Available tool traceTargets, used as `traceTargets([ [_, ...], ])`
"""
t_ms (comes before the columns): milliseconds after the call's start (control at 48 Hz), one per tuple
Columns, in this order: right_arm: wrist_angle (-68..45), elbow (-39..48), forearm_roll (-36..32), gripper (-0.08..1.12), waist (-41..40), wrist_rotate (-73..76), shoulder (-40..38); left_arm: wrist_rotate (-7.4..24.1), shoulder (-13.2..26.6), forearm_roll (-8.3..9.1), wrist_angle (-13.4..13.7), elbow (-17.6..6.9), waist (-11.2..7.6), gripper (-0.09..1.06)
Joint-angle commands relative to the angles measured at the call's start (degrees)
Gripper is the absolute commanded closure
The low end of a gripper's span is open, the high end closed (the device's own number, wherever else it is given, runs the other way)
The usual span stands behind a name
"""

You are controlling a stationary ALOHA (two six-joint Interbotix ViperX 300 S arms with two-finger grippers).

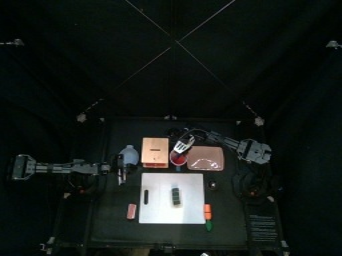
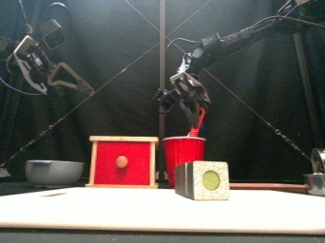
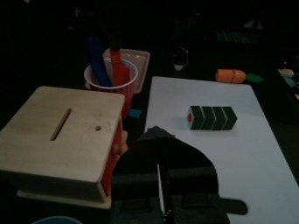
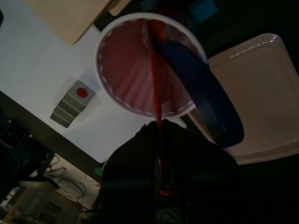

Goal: Place sushi on board then cut the sushi with the knife then place the pieces on the plate
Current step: Grasp knife edge with left hand

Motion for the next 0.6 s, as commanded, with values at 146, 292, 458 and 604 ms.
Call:
traceTargets([
  [146,1.49,-2.20,0.44,0.66,0.00,-0.09,-3.25,0.00,0.09,-0.09,-0.26,-0.79,0.09,0.99],
  [292,3.34,-4.31,-0.26,0.66,0.00,-0.18,-6.24,0.00,-0.44,-0.09,-0.26,-0.79,0.09,0.99],
  [458,4.83,-6.42,-0.79,0.66,-0.18,-1.05,-10.20,0.09,-2.02,-0.09,-0.26,-0.97,0.09,0.98],
  [604,4.31,-7.21,-2.29,0.66,0.26,-3.16,-15.29,0.09,-3.16,-0.09,-0.35,-1.05,0.09,0.98],
])
